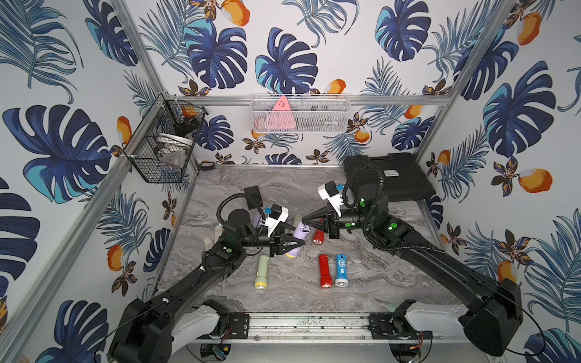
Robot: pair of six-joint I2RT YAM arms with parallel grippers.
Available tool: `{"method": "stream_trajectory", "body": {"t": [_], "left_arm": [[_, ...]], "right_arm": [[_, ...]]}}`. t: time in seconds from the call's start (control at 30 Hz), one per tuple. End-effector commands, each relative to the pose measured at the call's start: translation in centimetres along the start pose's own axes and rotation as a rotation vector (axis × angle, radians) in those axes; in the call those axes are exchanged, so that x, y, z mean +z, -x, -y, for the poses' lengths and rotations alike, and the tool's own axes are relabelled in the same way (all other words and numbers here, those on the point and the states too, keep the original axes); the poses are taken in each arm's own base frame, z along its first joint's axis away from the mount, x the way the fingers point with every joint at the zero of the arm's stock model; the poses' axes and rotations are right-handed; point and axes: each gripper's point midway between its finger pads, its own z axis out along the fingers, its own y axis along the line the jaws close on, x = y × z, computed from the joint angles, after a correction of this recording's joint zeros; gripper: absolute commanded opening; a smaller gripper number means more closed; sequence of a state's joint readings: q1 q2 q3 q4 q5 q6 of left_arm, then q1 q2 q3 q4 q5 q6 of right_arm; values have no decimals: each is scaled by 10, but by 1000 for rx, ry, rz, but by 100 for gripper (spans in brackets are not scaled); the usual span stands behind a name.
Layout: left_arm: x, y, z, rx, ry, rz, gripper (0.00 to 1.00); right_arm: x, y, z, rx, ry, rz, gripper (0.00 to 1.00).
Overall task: Close the plug at the bottom of the flashlight
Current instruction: Close the plug of the flashlight, then place the flashlight at the center of the board.
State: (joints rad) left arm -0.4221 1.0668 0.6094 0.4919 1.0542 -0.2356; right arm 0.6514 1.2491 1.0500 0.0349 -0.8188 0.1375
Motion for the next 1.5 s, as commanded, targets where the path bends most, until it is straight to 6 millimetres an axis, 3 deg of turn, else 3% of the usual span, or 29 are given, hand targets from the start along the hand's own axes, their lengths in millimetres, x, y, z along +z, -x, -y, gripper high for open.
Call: {"method": "stream_trajectory", "body": {"t": [0.0,0.17,0.4,0.63,0.77,0.97,1.1,1.23,1.47], "left_arm": [[0,34,25,267,-66,83,0],[5,24,31,246,-81,63,0],[12,13,34,216,-91,21,0],[17,-6,23,184,25,-71,0],[14,-21,-4,97,223,-160,0],[-4,-49,-41,-86,521,-247,0],[-26,-71,-62,-215,760,-287,0],[-40,-97,-68,-327,901,-341,0],[-61,-143,-76,-527,1123,-404,0]], "right_arm": [[-9,-25,42,96,-253,-79,10],[-25,-4,62,74,-424,12,20],[-37,10,79,79,-547,78,38],[-61,-11,115,130,-786,64,60],[-85,-30,134,157,-947,60,80],[-110,-58,155,201,-1081,3,100],[-124,-74,174,323,-1102,-12,100],[-144,-87,197,503,-1076,33,100],[-165,-91,210,587,-1083,90,100]]}}
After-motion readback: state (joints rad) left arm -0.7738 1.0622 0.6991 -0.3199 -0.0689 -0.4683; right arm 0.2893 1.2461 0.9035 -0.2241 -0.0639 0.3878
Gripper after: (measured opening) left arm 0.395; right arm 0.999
